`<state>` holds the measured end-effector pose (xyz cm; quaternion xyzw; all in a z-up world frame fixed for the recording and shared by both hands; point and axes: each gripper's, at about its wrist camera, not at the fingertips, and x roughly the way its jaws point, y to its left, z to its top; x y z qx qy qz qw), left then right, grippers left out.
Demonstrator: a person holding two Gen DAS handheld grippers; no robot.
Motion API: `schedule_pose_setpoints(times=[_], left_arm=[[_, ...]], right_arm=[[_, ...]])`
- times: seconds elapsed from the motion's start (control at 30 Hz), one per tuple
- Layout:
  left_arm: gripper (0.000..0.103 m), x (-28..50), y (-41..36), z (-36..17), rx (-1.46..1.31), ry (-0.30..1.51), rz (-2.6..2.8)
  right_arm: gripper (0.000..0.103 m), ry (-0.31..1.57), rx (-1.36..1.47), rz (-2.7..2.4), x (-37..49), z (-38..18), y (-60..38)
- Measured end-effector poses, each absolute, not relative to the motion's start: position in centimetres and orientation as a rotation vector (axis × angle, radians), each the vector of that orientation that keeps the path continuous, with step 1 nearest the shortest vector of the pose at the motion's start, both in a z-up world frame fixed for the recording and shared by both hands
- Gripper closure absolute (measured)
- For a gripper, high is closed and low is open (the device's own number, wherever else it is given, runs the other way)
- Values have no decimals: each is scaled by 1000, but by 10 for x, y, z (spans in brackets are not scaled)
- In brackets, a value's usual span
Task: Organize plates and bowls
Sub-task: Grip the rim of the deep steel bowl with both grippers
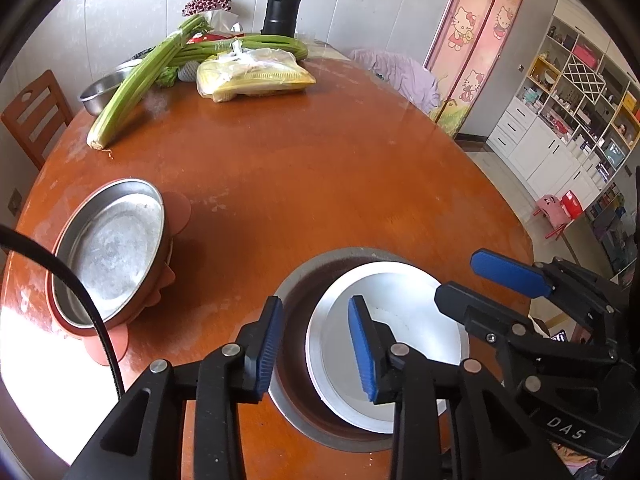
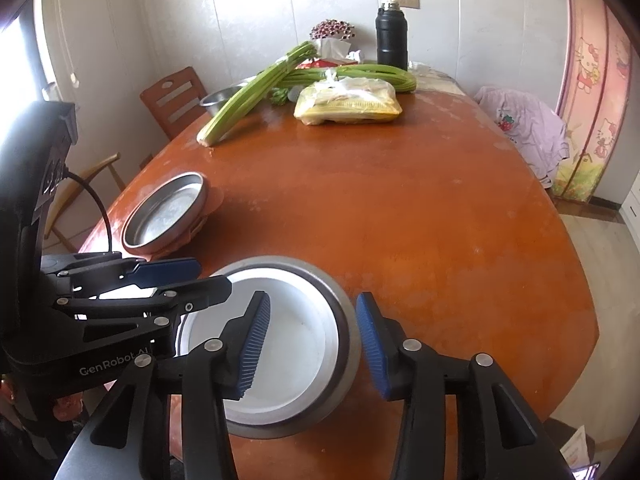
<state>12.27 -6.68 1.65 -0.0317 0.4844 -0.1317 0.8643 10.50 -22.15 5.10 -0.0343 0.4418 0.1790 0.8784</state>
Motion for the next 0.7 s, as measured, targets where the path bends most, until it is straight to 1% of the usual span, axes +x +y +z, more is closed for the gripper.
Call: schedule_pose_setpoints(times=[0.17,0.4,0.53,0.7], left_arm=[[64,123,-64,20,-59,1004,-269],[58,122,-61,26,-54,983,-286],[52,122,-58,25,-57,988,-287],[51,121,-54,19,-55,1002,-287]], right_arm=[[50,906,-65,379,105,57,-220],[46,899,-62,358,106,62,-221],[44,906,-45,335,106,61,-226],[43,932,-49,308,104,52,-230]])
